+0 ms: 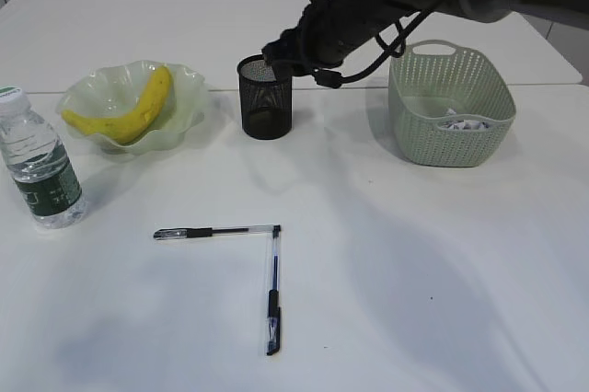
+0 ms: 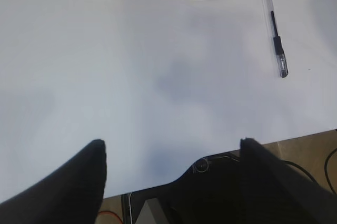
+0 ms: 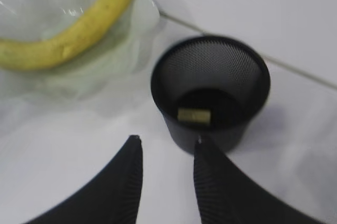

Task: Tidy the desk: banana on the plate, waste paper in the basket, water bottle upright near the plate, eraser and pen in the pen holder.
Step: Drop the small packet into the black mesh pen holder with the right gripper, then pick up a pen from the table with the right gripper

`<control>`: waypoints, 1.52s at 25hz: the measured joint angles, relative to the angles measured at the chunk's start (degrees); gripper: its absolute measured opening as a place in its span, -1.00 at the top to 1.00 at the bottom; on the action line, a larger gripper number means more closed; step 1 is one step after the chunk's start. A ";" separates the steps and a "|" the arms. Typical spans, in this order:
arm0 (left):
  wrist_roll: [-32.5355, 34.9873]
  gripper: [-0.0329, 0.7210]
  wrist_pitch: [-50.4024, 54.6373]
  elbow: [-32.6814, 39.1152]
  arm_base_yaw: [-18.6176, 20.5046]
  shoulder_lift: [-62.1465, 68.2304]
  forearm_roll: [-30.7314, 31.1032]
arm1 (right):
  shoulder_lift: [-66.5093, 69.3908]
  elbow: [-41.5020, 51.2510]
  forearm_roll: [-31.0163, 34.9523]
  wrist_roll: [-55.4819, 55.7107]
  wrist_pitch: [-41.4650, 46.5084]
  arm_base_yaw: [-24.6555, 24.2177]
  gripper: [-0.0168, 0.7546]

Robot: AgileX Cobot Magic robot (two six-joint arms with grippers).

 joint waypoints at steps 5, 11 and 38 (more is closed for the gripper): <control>0.00 -0.57 0.11 0.00 0.00 0.00 0.00 | -3.03 0.00 -15.11 12.61 15.23 -0.06 0.31; 0.00 -0.57 0.11 0.00 0.00 0.00 0.00 | -8.15 0.00 -17.35 17.14 25.20 -0.06 0.31; 0.00 -0.57 0.11 0.00 0.00 0.00 -0.93 | -29.10 32.35 -16.60 24.31 33.98 16.23 0.31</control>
